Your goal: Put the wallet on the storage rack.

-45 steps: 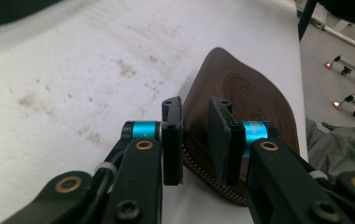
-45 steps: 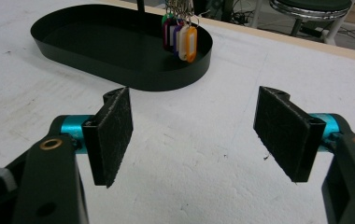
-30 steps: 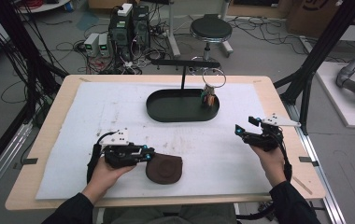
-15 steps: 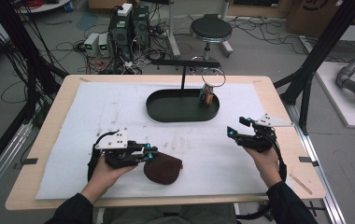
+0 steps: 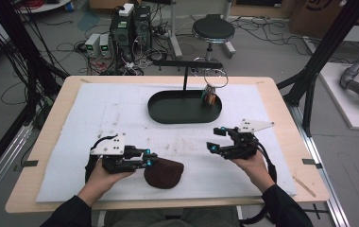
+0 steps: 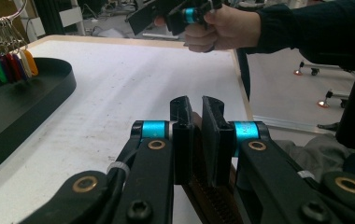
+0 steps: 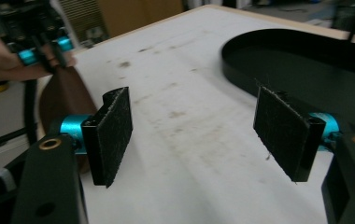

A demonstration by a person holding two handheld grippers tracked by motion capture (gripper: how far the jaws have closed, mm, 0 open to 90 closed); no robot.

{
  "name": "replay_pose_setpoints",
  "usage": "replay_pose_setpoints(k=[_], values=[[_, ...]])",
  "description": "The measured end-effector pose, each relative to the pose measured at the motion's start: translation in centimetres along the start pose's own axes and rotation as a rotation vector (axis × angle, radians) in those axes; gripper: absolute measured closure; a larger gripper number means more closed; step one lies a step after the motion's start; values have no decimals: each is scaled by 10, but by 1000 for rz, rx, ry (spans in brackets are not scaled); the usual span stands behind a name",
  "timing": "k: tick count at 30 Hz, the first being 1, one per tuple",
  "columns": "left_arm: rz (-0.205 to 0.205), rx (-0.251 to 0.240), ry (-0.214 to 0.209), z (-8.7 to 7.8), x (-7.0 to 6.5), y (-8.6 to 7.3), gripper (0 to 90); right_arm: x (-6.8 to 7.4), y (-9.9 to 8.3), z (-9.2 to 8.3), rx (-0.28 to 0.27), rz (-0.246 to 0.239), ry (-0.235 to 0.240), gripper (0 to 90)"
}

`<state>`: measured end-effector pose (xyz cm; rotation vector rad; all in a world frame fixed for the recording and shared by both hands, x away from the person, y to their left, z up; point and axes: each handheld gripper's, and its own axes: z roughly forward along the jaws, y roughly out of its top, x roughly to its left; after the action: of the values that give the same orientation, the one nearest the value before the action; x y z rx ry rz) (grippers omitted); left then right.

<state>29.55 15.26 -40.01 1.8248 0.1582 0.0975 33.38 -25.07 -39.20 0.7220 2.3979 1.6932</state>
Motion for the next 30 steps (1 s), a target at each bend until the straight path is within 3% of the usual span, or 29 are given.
replay_pose_setpoints(k=[4, 10, 16, 21, 23, 24, 25, 30], values=[[-1, 6, 0, -2, 1, -1, 825, 12, 1, 22, 52, -29, 83, 291], [-1, 5, -6, -3, 0, -1, 824, 28, -2, 55, 137, -84, 170, 332], [8, 5, -17, -4, -1, -1, 824, 41, -9, 80, 244, -99, 259, 381], [13, -3, -27, -3, -2, -1, 823, 43, -15, 91, 322, -99, 316, 404], [14, -5, -27, -3, -2, -1, 822, 45, -16, 93, 338, -113, 320, 481], [10, -6, -28, -3, -2, -1, 820, 46, -17, 93, 340, -122, 344, 520], [8, -8, -27, -3, -2, -1, 818, 47, -16, 93, 338, -142, 336, 539], [-29, -12, -9, -5, 0, -2, 794, 45, -14, 86, 324, -151, 365, 664]])
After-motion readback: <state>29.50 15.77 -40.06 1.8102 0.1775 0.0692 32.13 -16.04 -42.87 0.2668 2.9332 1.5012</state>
